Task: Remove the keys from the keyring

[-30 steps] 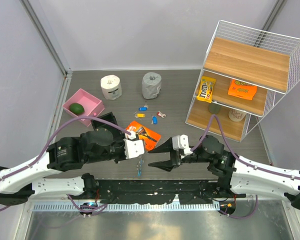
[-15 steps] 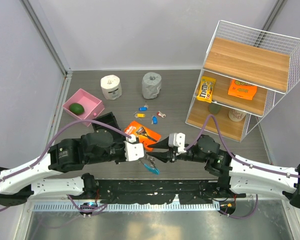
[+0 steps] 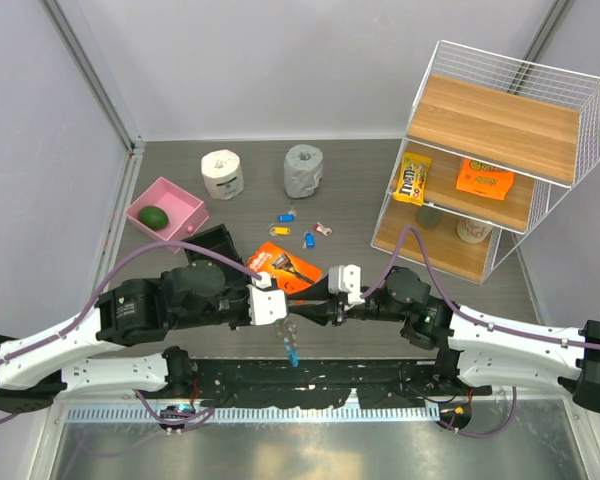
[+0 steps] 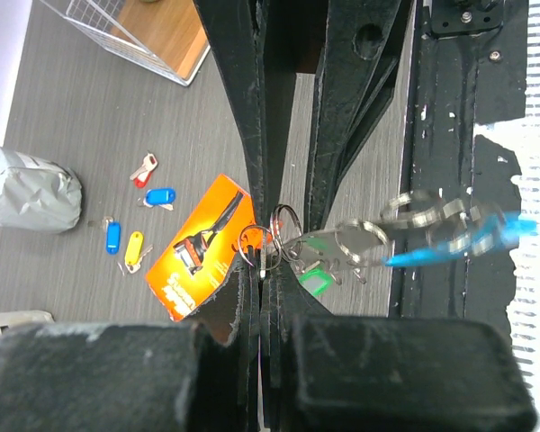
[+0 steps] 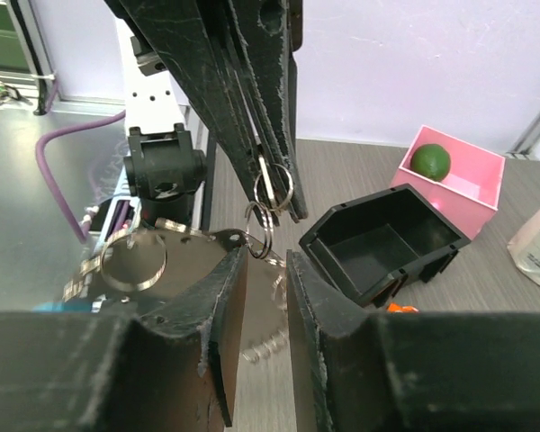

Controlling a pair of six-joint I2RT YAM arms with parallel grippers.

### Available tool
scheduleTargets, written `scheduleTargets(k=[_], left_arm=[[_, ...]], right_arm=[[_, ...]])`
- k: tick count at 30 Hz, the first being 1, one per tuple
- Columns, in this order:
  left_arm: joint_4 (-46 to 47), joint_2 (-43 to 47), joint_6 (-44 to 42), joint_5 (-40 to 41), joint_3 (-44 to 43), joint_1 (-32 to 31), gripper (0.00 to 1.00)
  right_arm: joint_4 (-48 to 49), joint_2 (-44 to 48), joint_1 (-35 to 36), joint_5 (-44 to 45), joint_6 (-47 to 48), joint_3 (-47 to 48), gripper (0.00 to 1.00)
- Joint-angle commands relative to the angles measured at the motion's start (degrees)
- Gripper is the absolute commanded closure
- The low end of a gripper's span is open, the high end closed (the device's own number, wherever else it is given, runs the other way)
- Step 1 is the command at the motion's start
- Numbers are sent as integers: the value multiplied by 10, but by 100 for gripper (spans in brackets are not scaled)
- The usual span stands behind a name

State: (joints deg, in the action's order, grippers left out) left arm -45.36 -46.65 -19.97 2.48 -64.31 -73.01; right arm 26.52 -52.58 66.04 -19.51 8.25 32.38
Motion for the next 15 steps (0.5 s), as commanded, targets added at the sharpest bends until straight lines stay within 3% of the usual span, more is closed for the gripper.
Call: scheduleTargets(k=[1, 5, 8, 11, 15], left_arm=[[51, 7, -6, -2, -6, 2, 100], [49, 2, -4, -2, -5, 2, 100], [48, -2, -4, -2, -8, 2, 100], [48, 0, -4, 0, -8, 2, 100], [41, -4, -9, 4, -8, 2, 100]], right_arm=[[34, -7, 3, -35, -14, 32, 72], [41, 0, 3, -40, -19, 30, 76], [37, 5, 3, -43, -23, 30, 95], [20, 8, 3, -51, -24, 39, 95], [-73, -2, 3, -57, -26, 92, 95]])
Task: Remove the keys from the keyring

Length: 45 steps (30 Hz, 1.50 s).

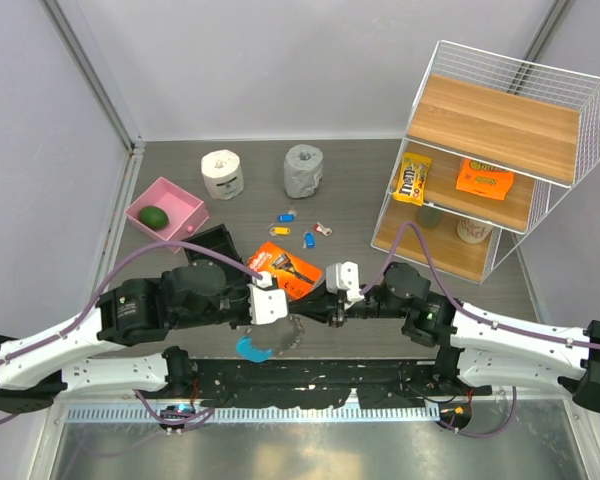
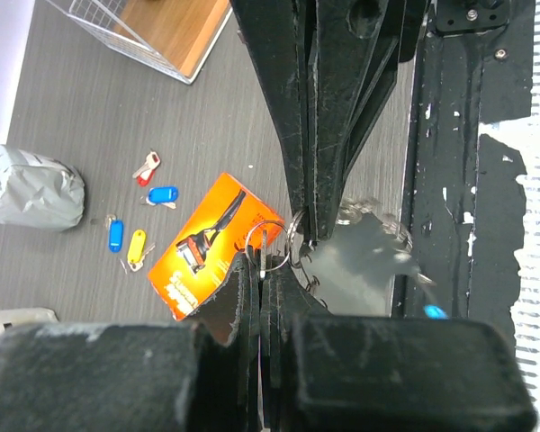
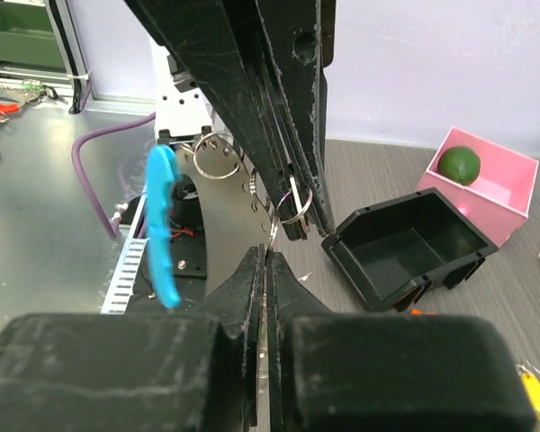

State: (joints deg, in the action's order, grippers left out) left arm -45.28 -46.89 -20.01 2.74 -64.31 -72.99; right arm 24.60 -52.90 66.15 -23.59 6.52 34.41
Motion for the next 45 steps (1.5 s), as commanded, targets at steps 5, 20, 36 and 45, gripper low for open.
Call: scheduleTargets(k=[5, 20, 36, 45], left_arm=[[34, -13, -9, 8, -10, 1, 100], [32, -25, -11, 27, -11, 0, 100], [51, 9, -15, 4, 2, 0, 100], [52, 14, -15, -9, 3, 0, 100]], right_arm=[[-220, -42, 2, -25, -22, 153, 95], [-346, -123, -3, -79, -157, 262, 89], [-156, 42, -6, -28, -68, 90, 48], [-60, 66, -5, 9, 4, 34, 55]])
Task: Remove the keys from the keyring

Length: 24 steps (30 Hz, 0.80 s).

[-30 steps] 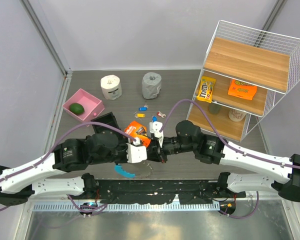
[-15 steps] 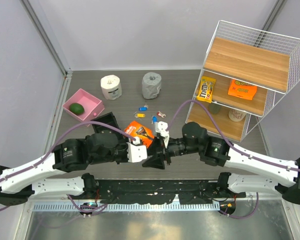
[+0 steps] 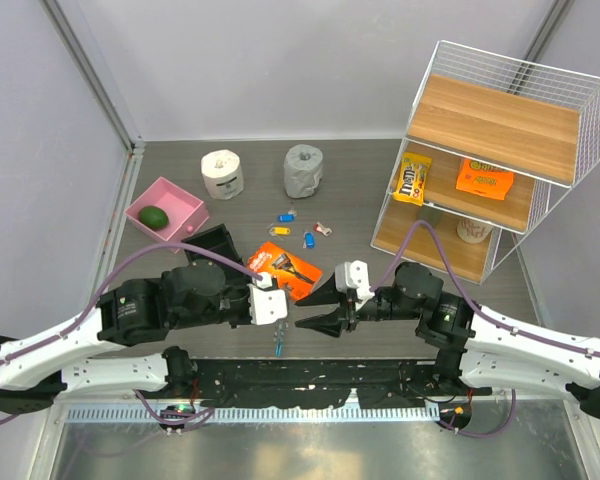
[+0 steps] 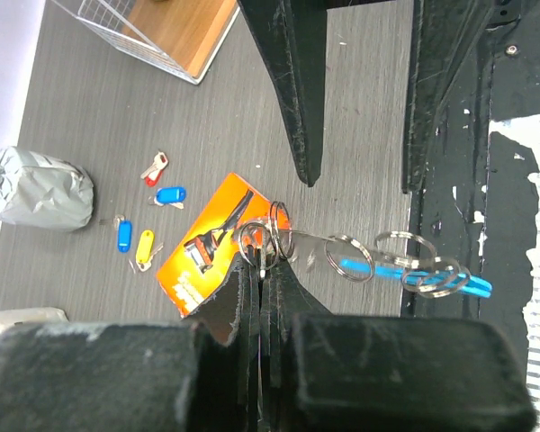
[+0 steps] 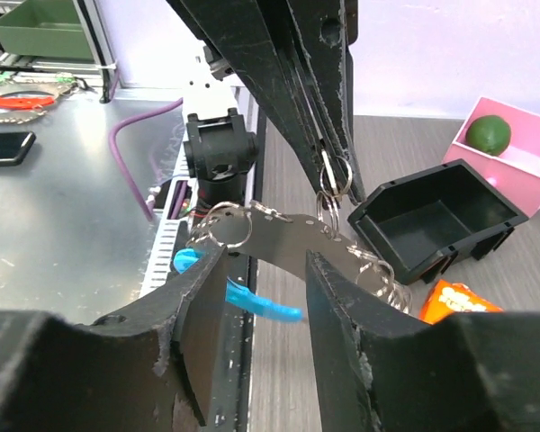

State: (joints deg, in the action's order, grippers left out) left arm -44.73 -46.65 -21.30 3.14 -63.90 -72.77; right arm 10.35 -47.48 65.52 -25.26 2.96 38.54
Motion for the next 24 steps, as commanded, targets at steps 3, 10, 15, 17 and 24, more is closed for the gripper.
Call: scheduleTargets(k=[3, 10, 15, 17, 24], left_arm=[[47, 15, -3, -17, -2, -2, 100], [46, 19, -4, -29, 0, -2, 100], [45, 23, -3, -46, -1, -2, 100], [46, 23, -3, -47, 1, -2, 100], [45, 19, -3, -44, 0, -2, 100]], right_arm=[[80, -1, 1, 26, 46, 3, 58], [86, -23, 1, 24, 47, 16, 58], [93, -34, 1, 19, 44, 21, 60], [98, -38, 1, 14, 42, 23, 63], [96, -57, 1, -16, 28, 39, 95]])
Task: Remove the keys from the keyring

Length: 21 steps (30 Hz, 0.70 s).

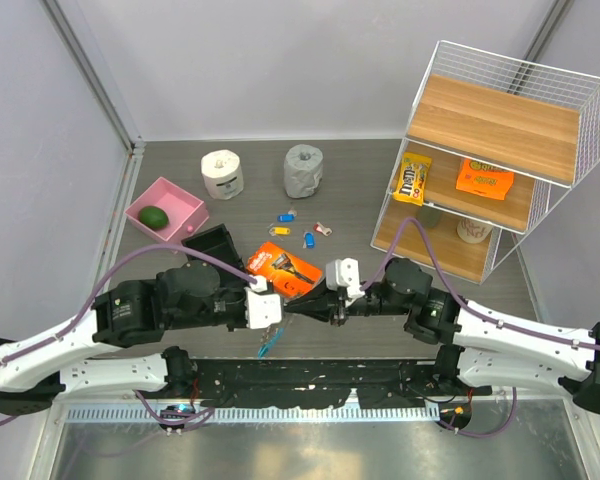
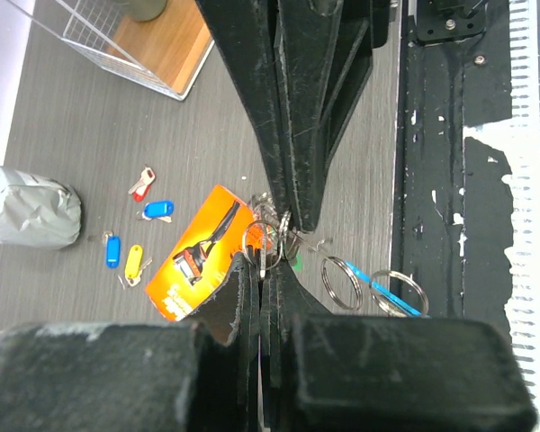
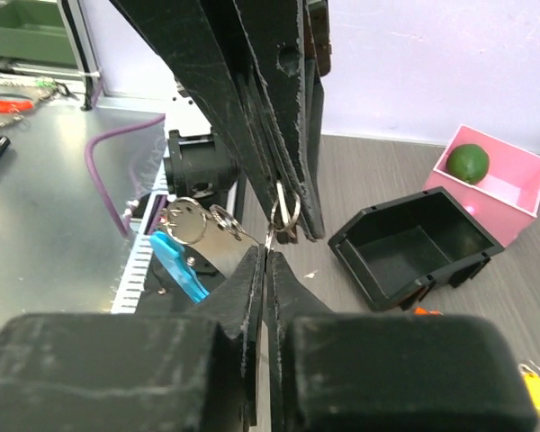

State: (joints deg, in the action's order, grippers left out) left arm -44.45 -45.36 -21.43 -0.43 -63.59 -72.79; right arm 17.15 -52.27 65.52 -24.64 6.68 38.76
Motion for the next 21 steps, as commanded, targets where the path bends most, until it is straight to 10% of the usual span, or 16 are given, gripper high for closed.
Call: scheduleTargets(k=[1, 13, 21], left_arm=[[42, 6, -2, -5, -4, -2, 100], [32, -16, 1, 37, -2, -5, 100], [35, -13, 0, 43, -1, -9, 100]], right_arm=[[24, -13, 1, -26, -9, 39, 95], [-286, -75, 1, -35, -162, 204, 95], [-251, -97, 0, -76, -304, 192, 95]])
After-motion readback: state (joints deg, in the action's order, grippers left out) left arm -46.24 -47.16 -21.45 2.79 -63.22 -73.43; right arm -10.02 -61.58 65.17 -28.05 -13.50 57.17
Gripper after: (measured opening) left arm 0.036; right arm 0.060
